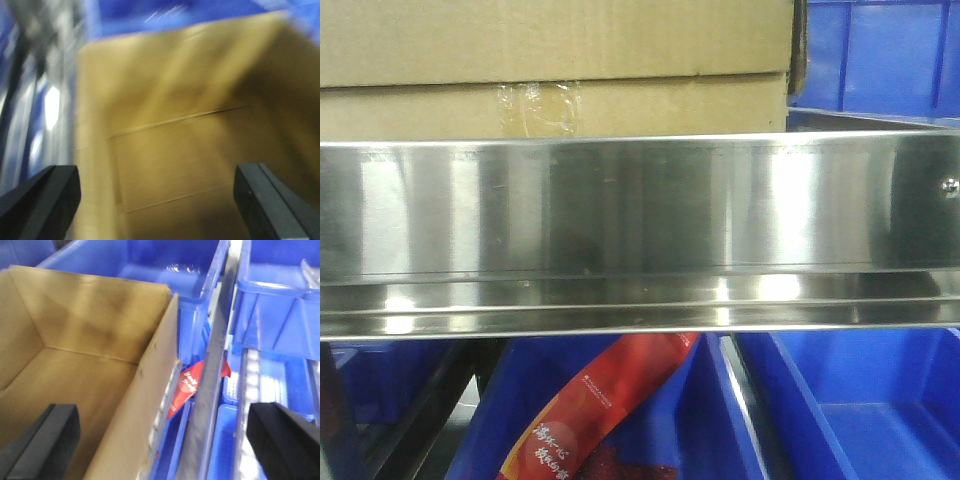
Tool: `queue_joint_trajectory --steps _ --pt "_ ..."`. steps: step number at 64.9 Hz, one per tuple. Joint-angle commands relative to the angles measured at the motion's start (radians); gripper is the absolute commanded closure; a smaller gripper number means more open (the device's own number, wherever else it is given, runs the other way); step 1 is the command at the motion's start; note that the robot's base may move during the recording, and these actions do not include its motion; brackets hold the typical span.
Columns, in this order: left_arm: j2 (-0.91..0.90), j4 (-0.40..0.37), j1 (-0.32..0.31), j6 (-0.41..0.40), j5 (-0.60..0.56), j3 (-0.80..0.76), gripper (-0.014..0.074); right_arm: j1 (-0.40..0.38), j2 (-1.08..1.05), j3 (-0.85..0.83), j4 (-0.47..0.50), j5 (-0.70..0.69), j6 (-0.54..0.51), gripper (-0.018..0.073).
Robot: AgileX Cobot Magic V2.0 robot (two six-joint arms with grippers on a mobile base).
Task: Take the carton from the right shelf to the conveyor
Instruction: 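Pinch the carton's opposite side walls with left and right grippers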
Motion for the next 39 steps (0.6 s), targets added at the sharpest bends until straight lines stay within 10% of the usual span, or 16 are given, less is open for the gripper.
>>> queue_joint_trajectory --steps 1,39 --pt "0.021 0.006 0.036 -0.023 -0.002 -0.014 0.0070 0.017 0.079 -0.072 -0.016 0.008 0.016 -0.0009" --pt "0.162 0.008 0.096 -0.023 -0.034 -0.014 0.0070 0.017 0.321 -0.098 -0.018 -0.023 0.039 -0.0009"
